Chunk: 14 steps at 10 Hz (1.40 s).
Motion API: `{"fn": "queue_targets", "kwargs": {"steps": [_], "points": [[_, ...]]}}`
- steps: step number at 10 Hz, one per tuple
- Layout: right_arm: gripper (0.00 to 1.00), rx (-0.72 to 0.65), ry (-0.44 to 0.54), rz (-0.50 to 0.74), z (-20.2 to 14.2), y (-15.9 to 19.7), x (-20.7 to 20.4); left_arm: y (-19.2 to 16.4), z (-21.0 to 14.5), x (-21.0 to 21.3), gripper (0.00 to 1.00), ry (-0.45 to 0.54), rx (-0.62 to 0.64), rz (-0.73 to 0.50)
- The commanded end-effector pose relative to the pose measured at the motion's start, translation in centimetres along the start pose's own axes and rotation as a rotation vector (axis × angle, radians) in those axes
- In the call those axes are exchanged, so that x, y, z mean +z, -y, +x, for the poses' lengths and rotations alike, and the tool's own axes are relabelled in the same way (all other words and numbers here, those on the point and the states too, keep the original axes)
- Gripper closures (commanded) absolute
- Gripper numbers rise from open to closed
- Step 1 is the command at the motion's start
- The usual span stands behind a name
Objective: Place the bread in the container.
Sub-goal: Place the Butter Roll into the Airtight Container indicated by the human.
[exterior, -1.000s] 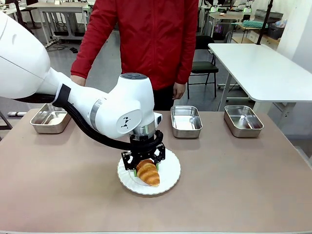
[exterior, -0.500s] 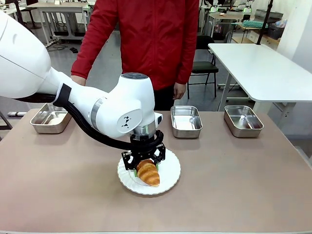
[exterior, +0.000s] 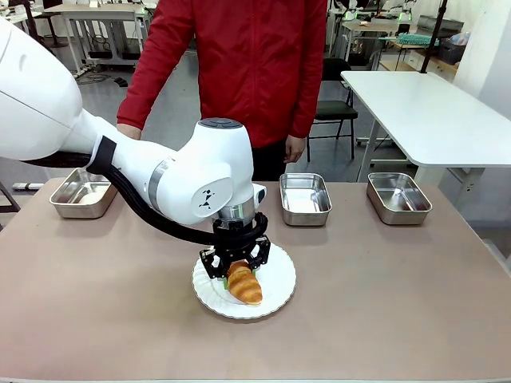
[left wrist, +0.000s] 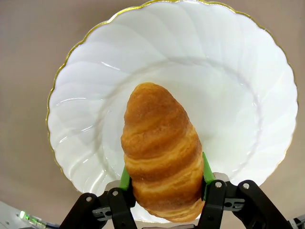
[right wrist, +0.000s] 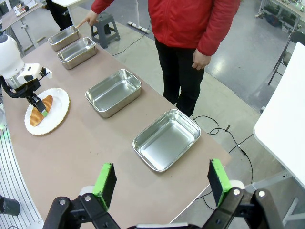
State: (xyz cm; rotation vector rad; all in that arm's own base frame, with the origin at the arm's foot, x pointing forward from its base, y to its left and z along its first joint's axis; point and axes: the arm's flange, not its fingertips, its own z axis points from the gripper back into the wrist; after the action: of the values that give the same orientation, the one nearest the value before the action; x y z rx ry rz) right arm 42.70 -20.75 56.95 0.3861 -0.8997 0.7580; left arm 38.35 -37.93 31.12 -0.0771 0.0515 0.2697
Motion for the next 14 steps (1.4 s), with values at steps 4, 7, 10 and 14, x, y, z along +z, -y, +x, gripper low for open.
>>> {"fn": "queue_targets", "kwargs": {"steps": [4, 7, 10, 14], "points": [[0.00, 0.005, 0.009, 0.004, 0.1, 0.0, 0.0, -0.4, 0.1, 1.3, 0.41, 0.005, -0.023, -0.001], [0.00, 0.005, 0.009, 0.004, 0.1, 0.0, 0.0, -3.3, 2.0, 7.7, 0.41, -0.008, -0.099, -0.024], [0.00, 0.005, 0.009, 0.004, 0.1, 0.0, 0.0, -11.6, 7.3, 14.7, 0.41, -0.060, -0.261, -0.042], [0.00, 0.005, 0.009, 0.004, 0.1, 0.0, 0.0, -20.8, 12.3, 17.3, 0.41, -0.011, -0.517, -0.028]]}}
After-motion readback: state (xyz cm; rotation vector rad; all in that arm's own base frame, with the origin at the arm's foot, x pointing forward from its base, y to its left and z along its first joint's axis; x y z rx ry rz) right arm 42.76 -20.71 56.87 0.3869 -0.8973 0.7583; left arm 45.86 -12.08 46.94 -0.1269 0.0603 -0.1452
